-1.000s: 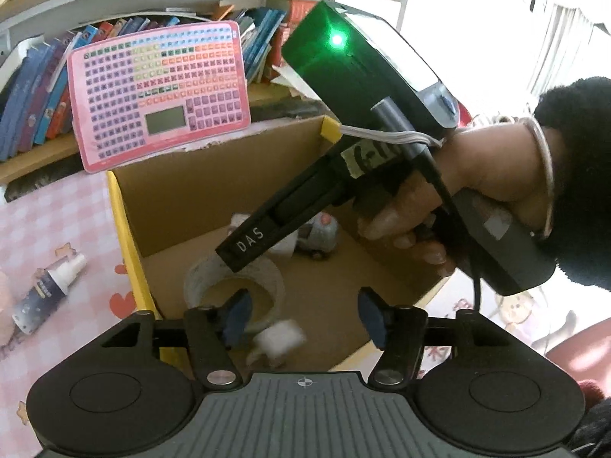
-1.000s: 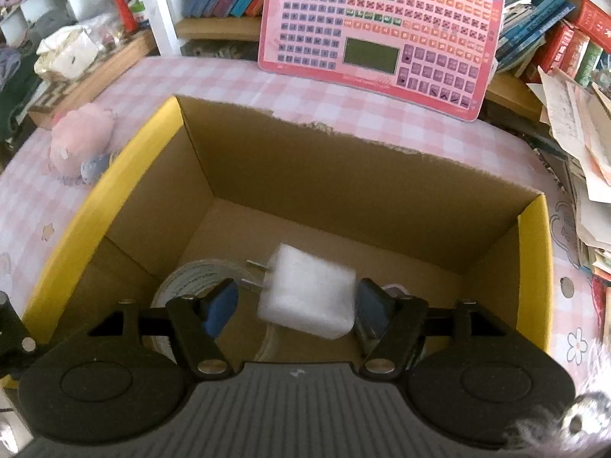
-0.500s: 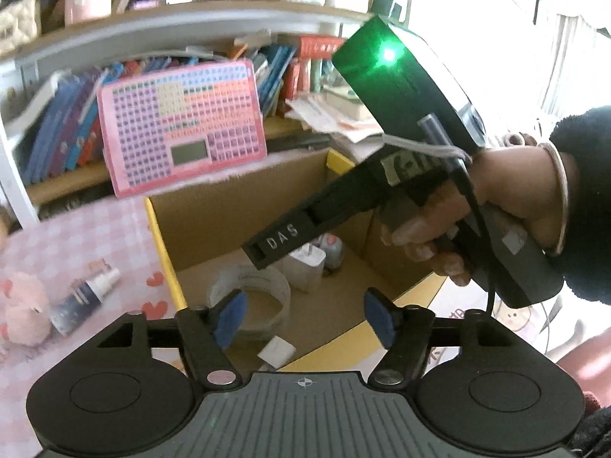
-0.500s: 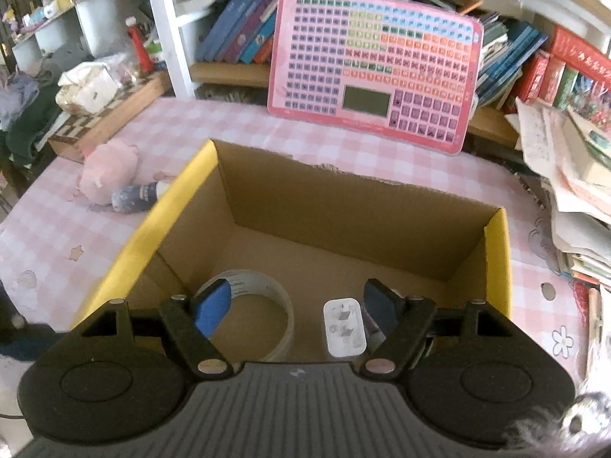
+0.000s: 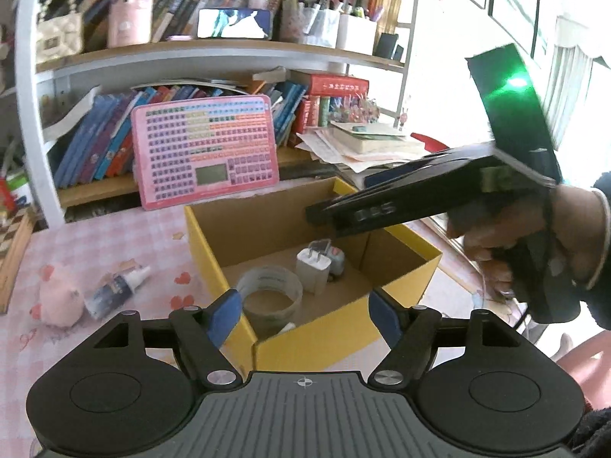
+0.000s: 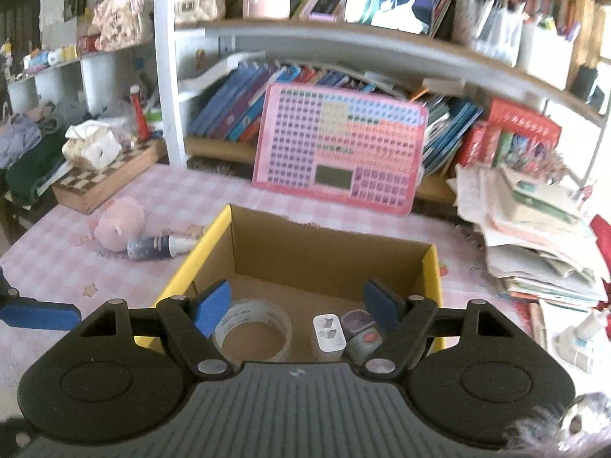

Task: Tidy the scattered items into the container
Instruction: 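Lift both open tools out of the box and back away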

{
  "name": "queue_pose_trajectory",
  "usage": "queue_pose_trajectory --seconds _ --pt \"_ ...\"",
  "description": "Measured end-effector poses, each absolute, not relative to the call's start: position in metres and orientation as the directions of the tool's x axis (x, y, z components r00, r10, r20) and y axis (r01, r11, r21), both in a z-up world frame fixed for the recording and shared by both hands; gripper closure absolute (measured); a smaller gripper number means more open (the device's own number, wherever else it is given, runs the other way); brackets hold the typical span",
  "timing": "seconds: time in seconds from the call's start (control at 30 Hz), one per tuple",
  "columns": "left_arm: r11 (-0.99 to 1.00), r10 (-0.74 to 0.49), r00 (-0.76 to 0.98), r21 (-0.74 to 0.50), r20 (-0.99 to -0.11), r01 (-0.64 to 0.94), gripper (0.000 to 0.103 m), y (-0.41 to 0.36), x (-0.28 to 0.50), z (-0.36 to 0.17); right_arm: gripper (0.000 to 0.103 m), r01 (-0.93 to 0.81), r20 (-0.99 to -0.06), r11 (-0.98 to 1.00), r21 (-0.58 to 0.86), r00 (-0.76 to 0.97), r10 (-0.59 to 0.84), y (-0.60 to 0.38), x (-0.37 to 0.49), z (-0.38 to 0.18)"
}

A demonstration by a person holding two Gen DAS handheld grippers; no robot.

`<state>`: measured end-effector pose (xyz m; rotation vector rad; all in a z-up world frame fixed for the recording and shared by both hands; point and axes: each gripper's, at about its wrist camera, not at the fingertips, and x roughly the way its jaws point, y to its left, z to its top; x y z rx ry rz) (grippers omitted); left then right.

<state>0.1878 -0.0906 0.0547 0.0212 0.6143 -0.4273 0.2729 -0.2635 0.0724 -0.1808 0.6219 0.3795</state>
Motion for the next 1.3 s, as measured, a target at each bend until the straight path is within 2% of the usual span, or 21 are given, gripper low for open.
queue_pose_trajectory --seconds 0.3,0.6,0.83,1.17,1.3 --pt "0.920 -0.386 0.729 -0.175 -0.566 0.351 0.028 -0.052 0.157 0.047 0.027 -0.285 -0.523 0.955 -0.085 0.829 0.200 -0.257 0.215 0.084" --pt "0.924 -0.380 0.737 -0.200 -0.559 0.325 0.028 -0.023 0.122 0.044 0.027 -0.132 -0.505 0.990 -0.059 0.859 0.085 -0.256 0.159 0.081" --pt "0.936 -0.352 0.743 -0.196 -0.569 0.294 0.028 -0.001 0.090 0.041 0.027 -0.038 -0.537 0.998 -0.046 0.844 0.008 -0.256 0.109 0.066" --pt "0.933 -0.358 0.720 -0.188 -0.594 0.308 0.027 0.015 0.056 0.035 0.026 0.020 -0.593 0.999 -0.024 0.805 -0.031 -0.241 0.046 0.044" --pt "0.933 -0.353 0.713 -0.171 -0.605 0.317 0.024 0.018 0.046 0.032 0.026 0.030 -0.601 0.999 -0.021 0.799 -0.037 -0.233 0.029 0.040"
